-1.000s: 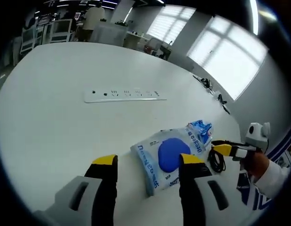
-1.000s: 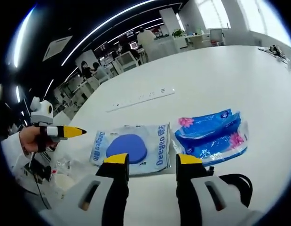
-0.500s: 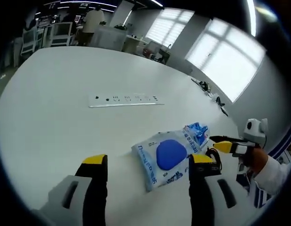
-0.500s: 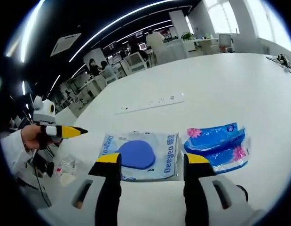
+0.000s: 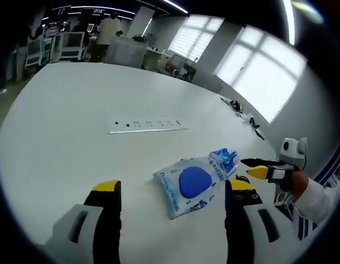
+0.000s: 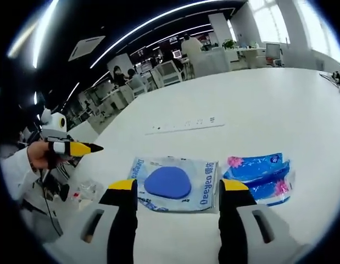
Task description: Arrange the tabletop items into an orderly group along one side of the table until the central work area is clear of visible clutter.
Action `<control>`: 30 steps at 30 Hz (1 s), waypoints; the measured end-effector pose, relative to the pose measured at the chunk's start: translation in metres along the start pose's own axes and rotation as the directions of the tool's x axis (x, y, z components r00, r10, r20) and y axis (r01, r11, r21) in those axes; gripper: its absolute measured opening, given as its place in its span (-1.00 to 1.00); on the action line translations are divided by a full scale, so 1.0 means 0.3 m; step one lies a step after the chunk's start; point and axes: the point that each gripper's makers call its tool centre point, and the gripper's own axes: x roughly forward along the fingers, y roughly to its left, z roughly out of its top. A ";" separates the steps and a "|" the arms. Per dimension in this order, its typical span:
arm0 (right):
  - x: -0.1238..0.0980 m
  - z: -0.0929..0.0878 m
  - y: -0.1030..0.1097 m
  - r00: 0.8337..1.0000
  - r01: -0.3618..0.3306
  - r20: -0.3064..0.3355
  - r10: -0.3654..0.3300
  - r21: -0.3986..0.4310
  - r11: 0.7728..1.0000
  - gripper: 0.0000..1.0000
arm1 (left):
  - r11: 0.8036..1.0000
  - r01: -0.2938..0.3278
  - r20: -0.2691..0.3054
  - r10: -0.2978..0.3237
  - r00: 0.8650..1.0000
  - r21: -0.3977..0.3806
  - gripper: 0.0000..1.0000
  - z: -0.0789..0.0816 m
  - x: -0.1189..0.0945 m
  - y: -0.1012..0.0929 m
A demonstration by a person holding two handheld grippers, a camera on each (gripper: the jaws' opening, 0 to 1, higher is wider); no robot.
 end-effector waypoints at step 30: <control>-0.040 0.034 0.210 0.990 -0.142 -0.029 0.140 -0.080 0.987 0.26 | 1.000 -0.026 0.103 0.026 0.994 -0.003 0.58 0.009 -0.290 -0.006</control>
